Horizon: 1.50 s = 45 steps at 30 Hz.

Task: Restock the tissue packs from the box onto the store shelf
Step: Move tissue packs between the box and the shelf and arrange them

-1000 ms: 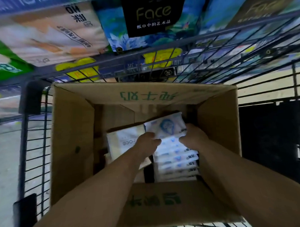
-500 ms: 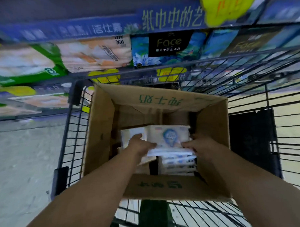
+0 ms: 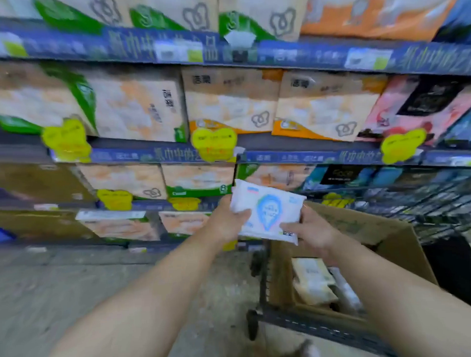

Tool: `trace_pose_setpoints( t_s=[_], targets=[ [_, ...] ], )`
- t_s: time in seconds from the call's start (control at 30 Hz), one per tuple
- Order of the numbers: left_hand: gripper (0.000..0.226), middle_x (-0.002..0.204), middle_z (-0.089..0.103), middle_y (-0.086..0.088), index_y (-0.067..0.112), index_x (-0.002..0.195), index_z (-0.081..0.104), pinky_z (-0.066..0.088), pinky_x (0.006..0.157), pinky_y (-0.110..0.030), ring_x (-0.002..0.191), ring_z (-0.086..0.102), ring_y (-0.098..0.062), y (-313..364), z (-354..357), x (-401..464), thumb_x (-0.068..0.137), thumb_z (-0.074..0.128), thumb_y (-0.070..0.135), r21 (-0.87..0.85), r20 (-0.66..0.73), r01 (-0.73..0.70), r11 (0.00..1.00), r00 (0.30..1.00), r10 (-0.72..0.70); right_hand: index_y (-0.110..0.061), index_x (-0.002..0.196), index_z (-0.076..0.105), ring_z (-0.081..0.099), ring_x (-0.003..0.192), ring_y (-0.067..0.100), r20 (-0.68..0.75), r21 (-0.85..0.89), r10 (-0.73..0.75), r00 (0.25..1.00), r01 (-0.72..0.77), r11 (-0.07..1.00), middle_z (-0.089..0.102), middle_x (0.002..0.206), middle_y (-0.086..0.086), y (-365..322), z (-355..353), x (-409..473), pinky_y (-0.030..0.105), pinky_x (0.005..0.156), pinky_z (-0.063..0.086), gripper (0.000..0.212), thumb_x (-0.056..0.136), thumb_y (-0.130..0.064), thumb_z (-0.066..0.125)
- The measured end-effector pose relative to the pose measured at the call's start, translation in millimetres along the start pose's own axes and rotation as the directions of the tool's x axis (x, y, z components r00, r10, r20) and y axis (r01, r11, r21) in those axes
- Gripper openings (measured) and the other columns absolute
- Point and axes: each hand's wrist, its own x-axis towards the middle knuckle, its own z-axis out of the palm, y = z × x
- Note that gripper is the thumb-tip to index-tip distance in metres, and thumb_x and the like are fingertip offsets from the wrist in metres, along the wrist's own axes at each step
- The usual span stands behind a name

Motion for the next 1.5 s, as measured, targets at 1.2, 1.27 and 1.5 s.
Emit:
trace_pose_setpoints(
  t_s=[1.2,1.27,1.5],
  targets=[
    [0.031,0.107,0.068,-0.007,0.007,0.114,0.052,0.058,0.077,-0.027,0.093,0.068,-0.02,172.9,-797.4,-38.2,0.087,0.061,-0.006,0.014,-0.604,-0.505,0.863,0.684,0.41,-0.013,0.124,0.053,0.064,0.085,0.011,0.351,-0.052,-0.668,0.656,0.727,0.685,0.068,0.107,0.0,-579.3,590.0,202.4,0.024,0.067,0.049,0.047,0.082,0.001,0.068],
    [0.032,0.108,0.068,-0.008,0.007,0.114,0.053,0.057,0.07,-0.023,0.09,0.068,-0.018,185.4,-820.4,-6.5,0.086,0.063,-0.005,0.055,-0.545,-0.51,0.859,0.705,0.454,-0.017,0.123,0.051,0.063,0.088,0.013,0.26,-0.076,-0.697,0.668,0.734,0.675,0.067,0.105,-0.001,-591.9,592.6,218.9,0.025,0.069,0.05,0.046,0.083,-0.002,0.068],
    [0.06,0.115,0.065,-0.015,0.005,0.129,0.042,0.056,0.086,-0.04,0.1,0.066,-0.025,191.6,-879.3,92.6,0.078,0.075,0.002,0.059,-0.355,-0.458,0.887,0.821,0.448,-0.02,0.133,0.046,0.057,0.112,0.01,0.124,-0.326,-0.641,0.757,0.641,0.694,0.06,0.127,-0.003,-598.8,610.4,269.1,0.022,0.093,0.043,0.056,0.084,-0.01,0.069]
  ],
)
